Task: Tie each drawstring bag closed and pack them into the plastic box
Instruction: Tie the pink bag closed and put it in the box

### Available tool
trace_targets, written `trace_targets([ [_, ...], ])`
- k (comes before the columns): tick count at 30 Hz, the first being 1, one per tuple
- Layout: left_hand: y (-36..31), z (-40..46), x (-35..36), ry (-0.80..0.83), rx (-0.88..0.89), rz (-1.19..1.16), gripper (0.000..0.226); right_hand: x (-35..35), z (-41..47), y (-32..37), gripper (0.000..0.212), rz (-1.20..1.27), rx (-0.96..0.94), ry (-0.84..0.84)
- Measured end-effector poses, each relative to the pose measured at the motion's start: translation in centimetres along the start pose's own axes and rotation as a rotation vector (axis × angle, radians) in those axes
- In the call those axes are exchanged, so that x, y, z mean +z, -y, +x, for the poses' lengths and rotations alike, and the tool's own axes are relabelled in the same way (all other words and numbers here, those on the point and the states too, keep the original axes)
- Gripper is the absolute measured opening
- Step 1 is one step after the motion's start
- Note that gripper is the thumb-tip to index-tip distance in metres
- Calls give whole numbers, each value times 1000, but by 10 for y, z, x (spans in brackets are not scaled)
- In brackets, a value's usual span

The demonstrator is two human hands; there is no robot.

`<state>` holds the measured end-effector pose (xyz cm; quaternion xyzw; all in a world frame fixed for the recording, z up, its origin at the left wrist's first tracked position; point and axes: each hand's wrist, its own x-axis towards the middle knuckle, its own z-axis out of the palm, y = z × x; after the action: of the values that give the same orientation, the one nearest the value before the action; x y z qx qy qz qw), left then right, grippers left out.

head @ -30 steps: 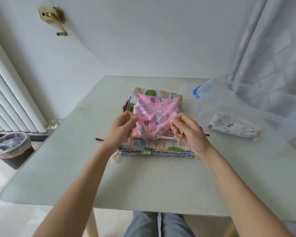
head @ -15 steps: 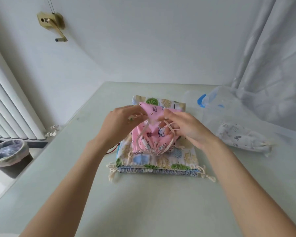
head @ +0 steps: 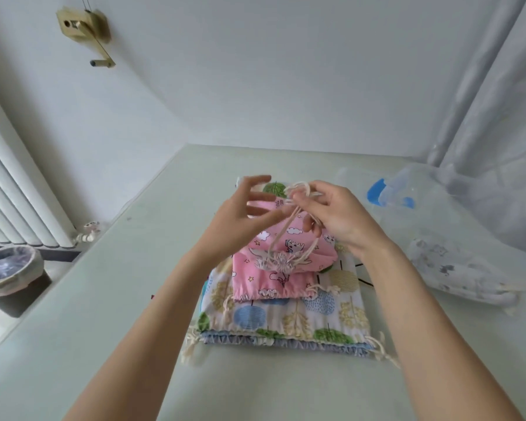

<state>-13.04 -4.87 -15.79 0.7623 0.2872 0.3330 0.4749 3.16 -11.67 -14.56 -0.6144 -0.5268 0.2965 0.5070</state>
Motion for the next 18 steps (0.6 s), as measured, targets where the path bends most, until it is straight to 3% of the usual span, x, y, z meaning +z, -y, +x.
trace_targets([
  [3,12,-6,13,-69,-4,-75,53,-1,2,-3,19,41,22,64],
  [5,15,-7,15,-161,105,-85,42,-1,2,-3,23,39,32,101],
  [10,16,-11,15,-198,341,164,23,4,2,-2,29,-2,46,205],
  [13,17,-12,14,-290,296,130,16,4,1,-2,22,3,38,266],
  [15,16,-12,10,-327,202,-41,15,3,1,-3,23,62,39,317],
  [18,14,-16,4,-278,97,-169,26,3,2,-7,22,108,0,330],
])
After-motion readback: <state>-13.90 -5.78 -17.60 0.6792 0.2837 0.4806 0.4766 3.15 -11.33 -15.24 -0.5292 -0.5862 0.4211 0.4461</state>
